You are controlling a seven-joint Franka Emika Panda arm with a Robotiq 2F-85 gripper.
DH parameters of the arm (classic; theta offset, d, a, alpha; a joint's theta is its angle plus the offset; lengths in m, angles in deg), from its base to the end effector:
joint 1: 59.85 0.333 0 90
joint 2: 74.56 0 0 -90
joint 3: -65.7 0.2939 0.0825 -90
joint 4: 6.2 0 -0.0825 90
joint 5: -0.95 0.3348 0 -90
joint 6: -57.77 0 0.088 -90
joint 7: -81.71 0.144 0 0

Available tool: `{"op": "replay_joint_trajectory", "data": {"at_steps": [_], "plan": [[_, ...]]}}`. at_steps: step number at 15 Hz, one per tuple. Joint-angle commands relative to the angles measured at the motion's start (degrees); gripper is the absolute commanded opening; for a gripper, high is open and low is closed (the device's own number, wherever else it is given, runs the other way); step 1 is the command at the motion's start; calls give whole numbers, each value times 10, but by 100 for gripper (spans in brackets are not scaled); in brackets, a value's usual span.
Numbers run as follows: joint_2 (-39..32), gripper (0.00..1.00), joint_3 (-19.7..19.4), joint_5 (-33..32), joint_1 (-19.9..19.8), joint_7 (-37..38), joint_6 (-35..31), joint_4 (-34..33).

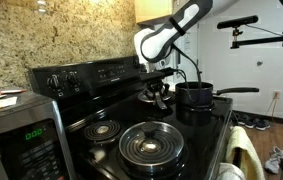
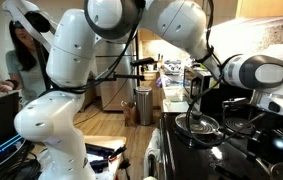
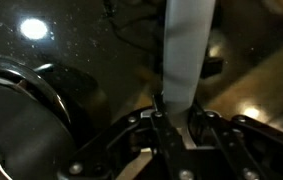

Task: Move the pan to the top right plate of the stove

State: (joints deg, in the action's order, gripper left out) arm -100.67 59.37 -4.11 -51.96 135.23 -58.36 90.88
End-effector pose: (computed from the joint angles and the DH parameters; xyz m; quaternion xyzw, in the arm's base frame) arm 0.5986 0.0132 0.2948 0.9066 -0.4130 -0.0245 0.0837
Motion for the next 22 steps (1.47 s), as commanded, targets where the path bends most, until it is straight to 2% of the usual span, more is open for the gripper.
{"op": "replay_joint_trajectory", "data": {"at_steps": [1,4,9,11,22], "plan": [[-18,6,6,25,-15,20,5,-42],[-29,6,4,41,-16,51,1,-52],[-19,6,-9,32,-11,151,3,-24],[-20,6,-6,34,-14,164,2,-25],[-28,6,5,14,-11,137,16,-49]]}}
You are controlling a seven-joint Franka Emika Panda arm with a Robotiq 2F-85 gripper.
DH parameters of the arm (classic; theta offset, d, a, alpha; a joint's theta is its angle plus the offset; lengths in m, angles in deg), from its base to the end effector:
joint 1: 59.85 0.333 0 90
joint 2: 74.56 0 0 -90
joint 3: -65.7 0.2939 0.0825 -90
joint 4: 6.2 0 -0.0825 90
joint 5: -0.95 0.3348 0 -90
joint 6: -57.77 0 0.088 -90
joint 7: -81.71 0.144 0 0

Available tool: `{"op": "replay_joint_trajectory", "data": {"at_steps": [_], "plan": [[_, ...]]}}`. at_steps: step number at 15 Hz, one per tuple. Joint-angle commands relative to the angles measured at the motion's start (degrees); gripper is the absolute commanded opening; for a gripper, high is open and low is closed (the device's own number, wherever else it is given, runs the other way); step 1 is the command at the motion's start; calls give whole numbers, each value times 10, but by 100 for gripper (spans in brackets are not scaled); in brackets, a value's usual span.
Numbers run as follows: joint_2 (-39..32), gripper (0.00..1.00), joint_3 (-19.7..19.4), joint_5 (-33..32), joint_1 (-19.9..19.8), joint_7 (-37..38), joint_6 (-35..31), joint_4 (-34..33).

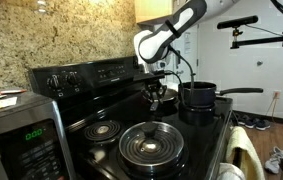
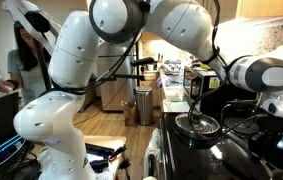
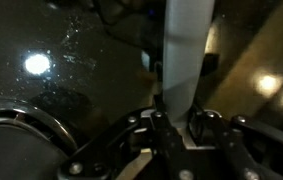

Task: Move the pan to the top right plate of the stove

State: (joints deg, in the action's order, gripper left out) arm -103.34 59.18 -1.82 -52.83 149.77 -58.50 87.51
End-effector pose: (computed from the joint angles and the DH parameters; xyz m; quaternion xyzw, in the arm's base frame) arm 0.6126 0.0072 0.2900 0.8385 -0.5401 -0.0162 0.0700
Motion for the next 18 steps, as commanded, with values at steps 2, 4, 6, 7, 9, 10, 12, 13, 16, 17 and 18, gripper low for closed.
{"op": "replay_joint_trajectory", "data": {"at_steps": [2,4,6,7,9,10,12,13,16,17,18], "plan": [[-2,6,9,-6,-5,-12,17,-16],[-4,6,10,-7,-5,-14,16,-21],[-7,51,10,-8,-5,-19,18,-28],[-9,52,10,-9,-5,-22,20,-32],[-11,63,12,-9,-6,-30,20,-41],[-12,69,12,-10,-5,-32,19,-45],[-14,82,13,-9,-5,-39,19,-51],[-14,89,13,-9,-5,-43,19,-54],[-11,100,13,-17,-1,-51,19,-53],[-11,100,18,-27,1,-78,24,-49],[-5,96,14,-12,-2,-47,4,-37]]}}
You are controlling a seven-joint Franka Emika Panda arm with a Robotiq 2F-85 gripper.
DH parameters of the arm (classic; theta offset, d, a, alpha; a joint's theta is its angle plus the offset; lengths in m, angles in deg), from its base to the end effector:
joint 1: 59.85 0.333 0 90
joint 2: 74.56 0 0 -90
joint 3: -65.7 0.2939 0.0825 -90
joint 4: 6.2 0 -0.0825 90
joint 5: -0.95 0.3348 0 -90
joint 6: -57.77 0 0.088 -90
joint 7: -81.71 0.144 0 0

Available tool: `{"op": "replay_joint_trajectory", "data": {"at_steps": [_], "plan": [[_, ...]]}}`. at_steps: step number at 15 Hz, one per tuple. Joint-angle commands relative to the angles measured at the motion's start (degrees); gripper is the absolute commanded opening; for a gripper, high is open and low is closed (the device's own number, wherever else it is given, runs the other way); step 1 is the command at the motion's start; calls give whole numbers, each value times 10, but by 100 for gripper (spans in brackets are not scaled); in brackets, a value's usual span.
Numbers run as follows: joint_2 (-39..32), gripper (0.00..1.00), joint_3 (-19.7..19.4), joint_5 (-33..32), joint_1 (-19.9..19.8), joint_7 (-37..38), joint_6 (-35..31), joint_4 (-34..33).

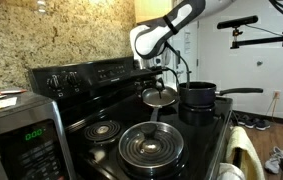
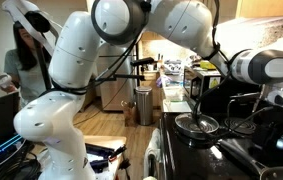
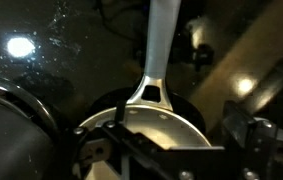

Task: Move the pan to the top right plate of the stove

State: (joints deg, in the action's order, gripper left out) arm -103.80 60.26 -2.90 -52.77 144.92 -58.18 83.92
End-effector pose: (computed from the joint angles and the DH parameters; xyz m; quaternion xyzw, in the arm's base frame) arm 0.6270 0.0183 0.3096 0.8680 -0.4928 0.0041 0.0602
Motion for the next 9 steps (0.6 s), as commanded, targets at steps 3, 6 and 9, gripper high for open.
{"op": "replay_joint_trajectory", "data": {"at_steps": [3,6,9], "plan": [[-2,100,6,-9,1,-12,4,-1],[-2,100,6,-10,2,-15,4,-1],[-5,100,11,16,5,27,-11,11]]}}
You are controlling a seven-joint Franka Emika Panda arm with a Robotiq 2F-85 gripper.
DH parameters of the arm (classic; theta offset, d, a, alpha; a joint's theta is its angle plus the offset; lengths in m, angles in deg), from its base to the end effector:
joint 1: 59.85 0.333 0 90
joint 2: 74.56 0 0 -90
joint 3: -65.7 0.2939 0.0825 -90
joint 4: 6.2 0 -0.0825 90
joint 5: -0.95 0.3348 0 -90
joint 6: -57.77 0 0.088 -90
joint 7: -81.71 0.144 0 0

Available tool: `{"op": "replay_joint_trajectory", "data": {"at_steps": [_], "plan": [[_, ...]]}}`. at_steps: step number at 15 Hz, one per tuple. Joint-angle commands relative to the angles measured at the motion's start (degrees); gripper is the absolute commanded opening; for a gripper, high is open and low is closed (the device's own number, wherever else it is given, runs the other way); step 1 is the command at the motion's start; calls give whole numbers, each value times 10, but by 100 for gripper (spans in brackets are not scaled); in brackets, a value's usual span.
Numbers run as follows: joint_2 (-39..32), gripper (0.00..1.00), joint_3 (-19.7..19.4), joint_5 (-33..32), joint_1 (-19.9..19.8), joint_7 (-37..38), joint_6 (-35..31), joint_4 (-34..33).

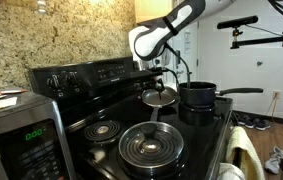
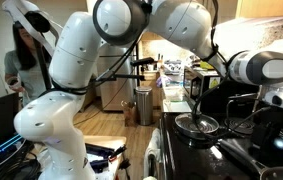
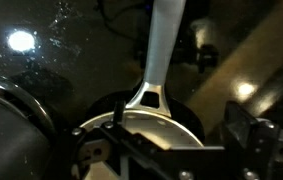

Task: Move the pan to the top right plate of the stove

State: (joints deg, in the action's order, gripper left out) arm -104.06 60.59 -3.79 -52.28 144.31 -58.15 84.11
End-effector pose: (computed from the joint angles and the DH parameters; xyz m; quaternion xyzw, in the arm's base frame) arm 0.6258 0.0254 0.3054 0.8754 -0.4787 0.0036 0.0673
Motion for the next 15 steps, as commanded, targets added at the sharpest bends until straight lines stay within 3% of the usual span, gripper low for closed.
{"op": "replay_joint_trajectory", "data": {"at_steps": [1,4,11,12,13,15], "plan": [[-6,100,14,44,-3,40,-7,8],[-10,100,21,78,1,75,-15,23],[-16,100,18,66,12,123,-59,62],[-17,75,18,65,13,125,-66,65],[-19,74,18,64,15,126,-69,67],[-20,60,19,63,16,123,-75,68]]}}
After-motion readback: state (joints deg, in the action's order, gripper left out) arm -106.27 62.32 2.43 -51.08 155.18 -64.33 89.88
